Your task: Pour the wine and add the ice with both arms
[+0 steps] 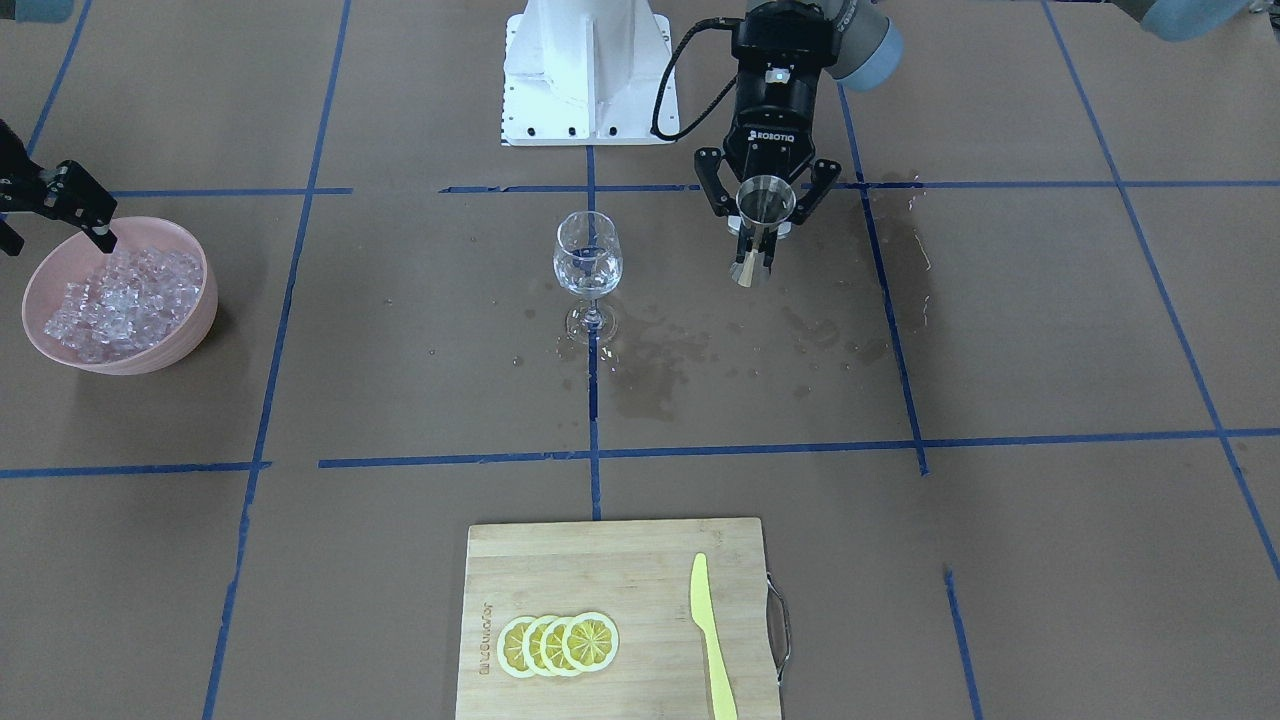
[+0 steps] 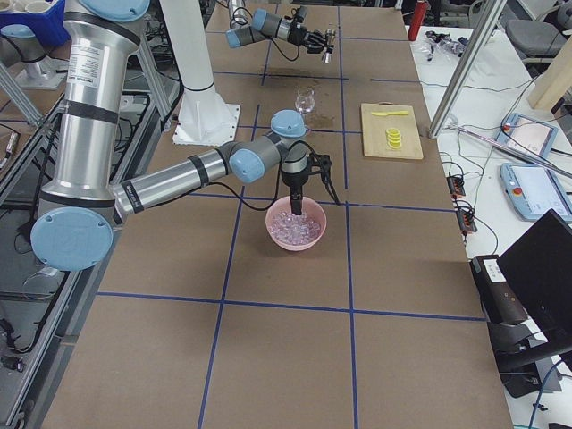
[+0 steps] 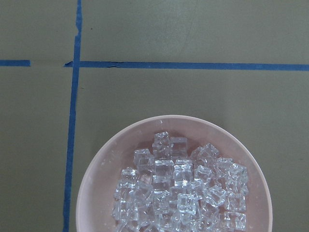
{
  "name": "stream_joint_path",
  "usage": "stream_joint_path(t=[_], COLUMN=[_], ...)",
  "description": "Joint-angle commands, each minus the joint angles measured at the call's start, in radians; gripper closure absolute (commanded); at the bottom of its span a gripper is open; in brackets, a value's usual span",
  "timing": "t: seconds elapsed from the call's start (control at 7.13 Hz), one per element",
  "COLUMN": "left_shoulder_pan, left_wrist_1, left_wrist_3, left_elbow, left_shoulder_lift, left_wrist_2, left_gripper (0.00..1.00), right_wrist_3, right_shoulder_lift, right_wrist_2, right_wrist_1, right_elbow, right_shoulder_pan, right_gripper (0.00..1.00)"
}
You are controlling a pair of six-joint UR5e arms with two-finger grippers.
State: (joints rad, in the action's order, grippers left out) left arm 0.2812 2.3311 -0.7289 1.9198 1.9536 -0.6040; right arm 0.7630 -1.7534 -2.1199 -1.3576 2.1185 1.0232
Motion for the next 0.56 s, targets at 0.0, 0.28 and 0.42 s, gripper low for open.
stream_joint_path(t=[0.0, 0.28, 0.42], left_shoulder_pan=[-0.062, -0.117, -0.134], left_wrist_1=[-0.001, -0.002, -0.007], left_wrist_3=[0.069, 0.080, 0.167], left_elbow=[-0.005, -0.012, -0.016], left_shoulder_lift=[0.025, 0.027, 0.027], left_wrist_2=[0.003, 0.021, 0.054], left_gripper=[1.00, 1.00, 1.00], right_wrist_3=[0.002, 0.007, 0.010], right_shoulder_lift=[-0.002, -0.002, 0.000], right_wrist_2=[0.000, 0.000, 0.000], right_wrist_1=[0.000, 0.000, 0.000], right_elbow=[0.000, 0.003, 0.003], right_shoulder_pan=[0.000, 0.000, 0.000], right_gripper=[0.00, 0.00, 0.00])
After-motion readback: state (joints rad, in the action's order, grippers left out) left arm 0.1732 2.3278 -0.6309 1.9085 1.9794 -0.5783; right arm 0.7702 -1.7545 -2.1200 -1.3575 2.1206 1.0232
